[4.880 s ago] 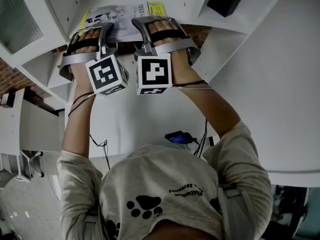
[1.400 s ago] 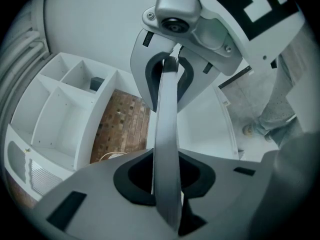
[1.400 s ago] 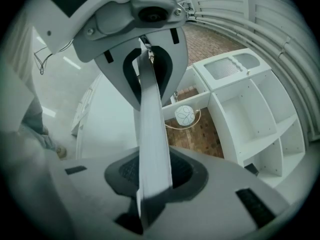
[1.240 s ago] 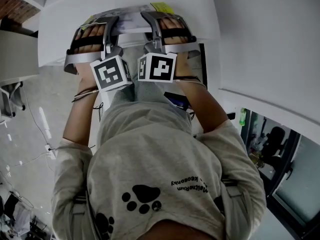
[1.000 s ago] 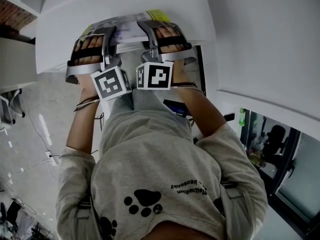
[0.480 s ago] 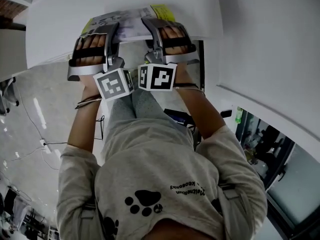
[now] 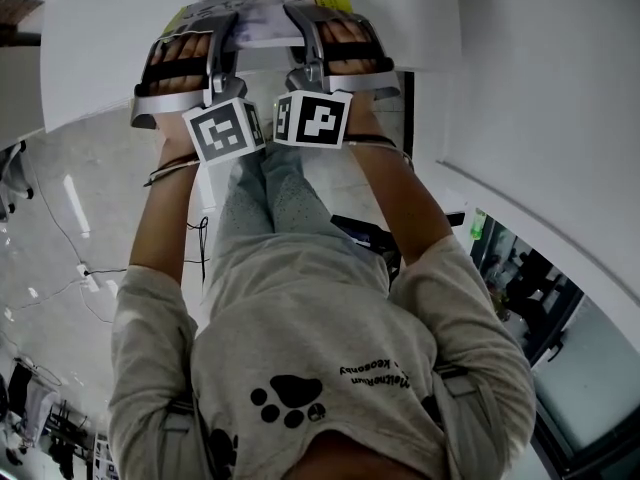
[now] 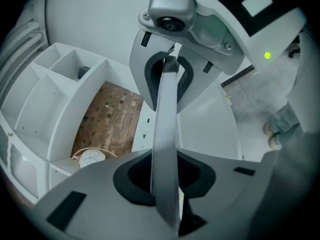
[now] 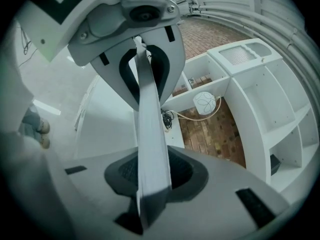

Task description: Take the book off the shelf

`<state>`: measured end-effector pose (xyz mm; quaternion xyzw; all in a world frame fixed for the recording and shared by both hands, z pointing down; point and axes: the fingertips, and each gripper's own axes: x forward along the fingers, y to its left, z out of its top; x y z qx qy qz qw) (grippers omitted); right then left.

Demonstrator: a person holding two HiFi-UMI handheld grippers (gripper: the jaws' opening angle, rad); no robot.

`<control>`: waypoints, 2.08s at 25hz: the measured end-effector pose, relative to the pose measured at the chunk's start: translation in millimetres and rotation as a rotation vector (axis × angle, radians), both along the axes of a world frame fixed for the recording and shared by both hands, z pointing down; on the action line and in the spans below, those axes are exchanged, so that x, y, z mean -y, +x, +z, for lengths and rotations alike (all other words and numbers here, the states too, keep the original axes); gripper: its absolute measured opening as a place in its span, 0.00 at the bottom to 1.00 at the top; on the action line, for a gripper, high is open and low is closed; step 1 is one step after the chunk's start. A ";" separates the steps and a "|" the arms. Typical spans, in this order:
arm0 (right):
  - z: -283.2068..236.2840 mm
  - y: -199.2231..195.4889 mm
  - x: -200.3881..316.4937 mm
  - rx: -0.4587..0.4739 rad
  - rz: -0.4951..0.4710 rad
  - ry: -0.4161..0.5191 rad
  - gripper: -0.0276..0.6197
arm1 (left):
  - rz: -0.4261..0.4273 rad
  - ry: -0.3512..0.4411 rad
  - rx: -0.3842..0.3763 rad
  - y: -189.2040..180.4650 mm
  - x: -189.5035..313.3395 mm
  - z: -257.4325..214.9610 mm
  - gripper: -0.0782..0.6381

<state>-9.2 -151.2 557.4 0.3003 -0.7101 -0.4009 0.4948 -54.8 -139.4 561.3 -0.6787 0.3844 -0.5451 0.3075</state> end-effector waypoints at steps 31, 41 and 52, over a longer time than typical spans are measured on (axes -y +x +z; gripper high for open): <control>127.6 1.4 -2.2 -0.210 -0.052 -0.285 0.18 | -0.009 -0.378 0.033 0.6 -6.0 119.8 0.24; 137.4 -3.0 13.7 -0.220 -0.047 -0.348 0.20 | -0.011 -0.414 0.040 -4.4 10.3 129.6 0.26; 134.9 -4.3 0.0 -0.179 -0.055 -0.575 0.37 | -0.024 -0.616 -0.006 -3.9 1.2 131.9 0.37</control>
